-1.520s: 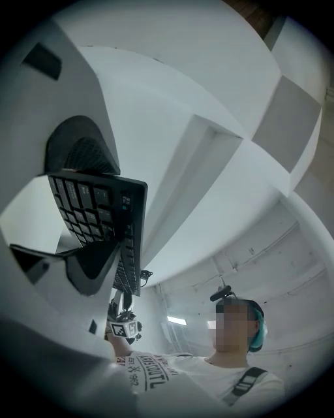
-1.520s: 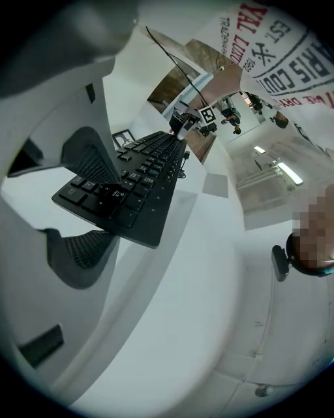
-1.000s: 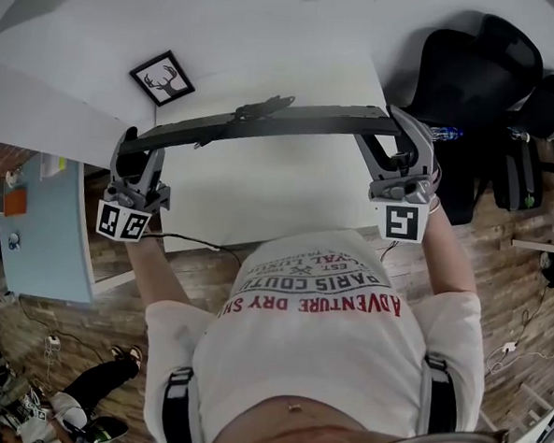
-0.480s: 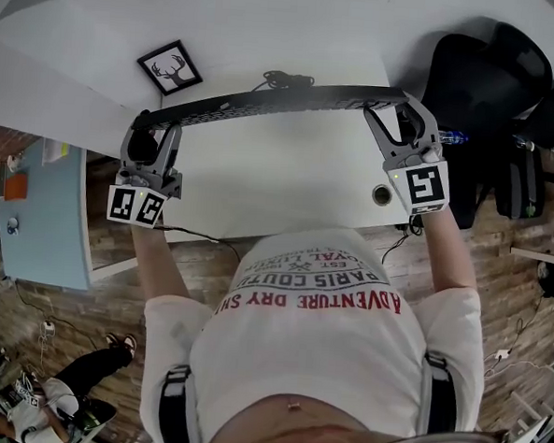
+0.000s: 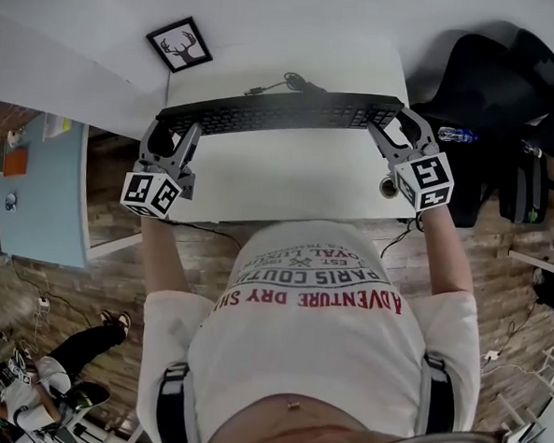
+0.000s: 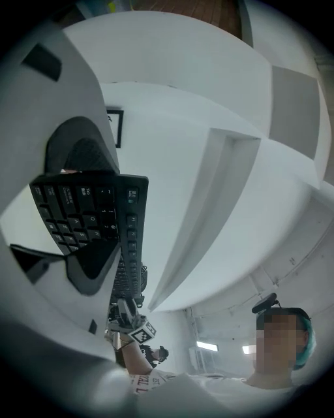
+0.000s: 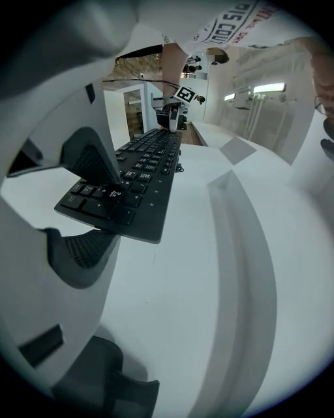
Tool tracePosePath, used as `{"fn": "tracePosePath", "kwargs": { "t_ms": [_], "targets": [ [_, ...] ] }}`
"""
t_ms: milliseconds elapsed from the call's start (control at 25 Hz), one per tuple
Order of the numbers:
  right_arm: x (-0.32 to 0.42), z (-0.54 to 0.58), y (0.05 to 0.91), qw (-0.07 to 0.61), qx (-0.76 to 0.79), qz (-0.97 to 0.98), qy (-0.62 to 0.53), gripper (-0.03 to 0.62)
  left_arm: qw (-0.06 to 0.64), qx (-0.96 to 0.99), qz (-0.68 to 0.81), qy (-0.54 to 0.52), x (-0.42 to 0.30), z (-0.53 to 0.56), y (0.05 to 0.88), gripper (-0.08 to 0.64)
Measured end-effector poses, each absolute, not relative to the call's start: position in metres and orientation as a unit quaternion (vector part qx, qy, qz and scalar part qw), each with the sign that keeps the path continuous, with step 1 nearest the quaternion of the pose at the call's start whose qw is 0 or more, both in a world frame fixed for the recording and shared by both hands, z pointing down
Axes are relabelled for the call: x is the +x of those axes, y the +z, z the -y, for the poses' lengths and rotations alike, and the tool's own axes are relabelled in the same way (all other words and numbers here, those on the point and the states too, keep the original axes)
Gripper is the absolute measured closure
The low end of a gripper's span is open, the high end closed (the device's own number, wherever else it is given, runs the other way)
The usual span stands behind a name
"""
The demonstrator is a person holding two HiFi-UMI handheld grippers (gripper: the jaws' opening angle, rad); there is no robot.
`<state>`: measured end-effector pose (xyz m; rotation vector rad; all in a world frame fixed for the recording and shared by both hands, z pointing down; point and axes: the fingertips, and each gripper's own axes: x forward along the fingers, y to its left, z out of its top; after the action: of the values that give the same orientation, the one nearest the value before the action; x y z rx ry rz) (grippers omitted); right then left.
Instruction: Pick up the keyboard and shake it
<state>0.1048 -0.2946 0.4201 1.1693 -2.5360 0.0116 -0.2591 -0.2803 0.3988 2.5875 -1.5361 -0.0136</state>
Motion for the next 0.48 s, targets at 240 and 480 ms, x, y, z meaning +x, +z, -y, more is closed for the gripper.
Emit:
{"fn": "tracePosePath", "kwargs": {
  "t_ms": [240, 480],
  "targets": [
    [0.108, 0.28, 0.465, 0.205, 0.405, 0.889, 0.06, 0.357, 0.118, 0.852, 0.51, 0.025, -0.257, 0.264, 0.442, 0.249],
    [0.108, 0.275, 0.479, 0.218, 0.405, 0.884, 0.084, 0.36, 0.126, 0.851, 0.509, 0.034, -0.257, 0.256, 0.453, 0.249]
  ]
}}
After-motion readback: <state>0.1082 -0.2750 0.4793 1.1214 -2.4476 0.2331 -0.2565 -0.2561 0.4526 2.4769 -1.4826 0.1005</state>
